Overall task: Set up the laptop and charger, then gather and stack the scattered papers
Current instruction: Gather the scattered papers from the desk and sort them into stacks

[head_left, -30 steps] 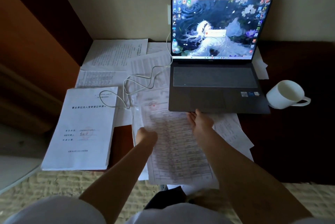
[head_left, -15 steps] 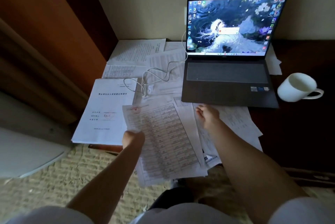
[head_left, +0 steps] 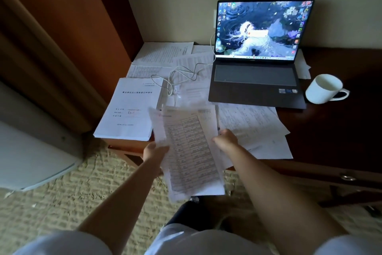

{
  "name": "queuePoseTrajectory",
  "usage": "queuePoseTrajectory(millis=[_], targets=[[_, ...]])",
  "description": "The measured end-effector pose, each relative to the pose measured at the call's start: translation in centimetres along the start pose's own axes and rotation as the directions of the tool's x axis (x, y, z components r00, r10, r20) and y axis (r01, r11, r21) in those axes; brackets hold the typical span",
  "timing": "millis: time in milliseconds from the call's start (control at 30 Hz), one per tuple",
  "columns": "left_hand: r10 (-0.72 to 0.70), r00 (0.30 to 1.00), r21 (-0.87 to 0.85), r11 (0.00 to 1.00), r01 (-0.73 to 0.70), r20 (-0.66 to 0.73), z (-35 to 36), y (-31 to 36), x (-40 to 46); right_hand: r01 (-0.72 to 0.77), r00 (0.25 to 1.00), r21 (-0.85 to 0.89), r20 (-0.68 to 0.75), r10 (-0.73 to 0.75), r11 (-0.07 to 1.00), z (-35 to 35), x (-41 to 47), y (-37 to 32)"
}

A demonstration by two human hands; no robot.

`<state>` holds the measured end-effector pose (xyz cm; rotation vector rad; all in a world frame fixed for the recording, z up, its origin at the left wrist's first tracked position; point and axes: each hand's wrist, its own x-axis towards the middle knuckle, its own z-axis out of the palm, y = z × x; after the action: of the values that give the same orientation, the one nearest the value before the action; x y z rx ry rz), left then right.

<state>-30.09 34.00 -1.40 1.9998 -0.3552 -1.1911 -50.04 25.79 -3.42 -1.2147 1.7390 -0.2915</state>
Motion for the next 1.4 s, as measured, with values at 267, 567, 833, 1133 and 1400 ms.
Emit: queuePoseTrajectory(millis=[267,567,833,1133,1400], targets=[[0.170,0.971,0.156,0.968,-0.197,0.171,-0.2,0.7,-1.3,0.111,0.992,0.007,-0.060,-0.110,0.994,2.6,-2.3,1.1],[0.173,0.933,0.122,0.968,-0.221,0.317,-0.8,-0.2,1.0,-0.137,0.981,-0.171,-0.159,0.110,0.976,5.1,-2.5,-0.9],[-0.102,0.932,0.062,0.994,0.086,0.346,-1.9,-0.4,3.0,-0.221,0.947,-0.103,-0.261,0.188,0.970,7.0,-3.6,-1.1],[-0.077,0.979,0.079,0.995,0.063,0.190,-3.4,-1.8,4.2,-0.031,0.962,0.124,-0.266,0.063,0.992,6.6,-4.4,1.4],[-0.089,0.955,-0.059,0.992,0.111,0.284,-4.4,-2.0,3.7,-0.012,0.928,0.008,-0.373,0.014,1.000,7.5,-4.9,2.3]])
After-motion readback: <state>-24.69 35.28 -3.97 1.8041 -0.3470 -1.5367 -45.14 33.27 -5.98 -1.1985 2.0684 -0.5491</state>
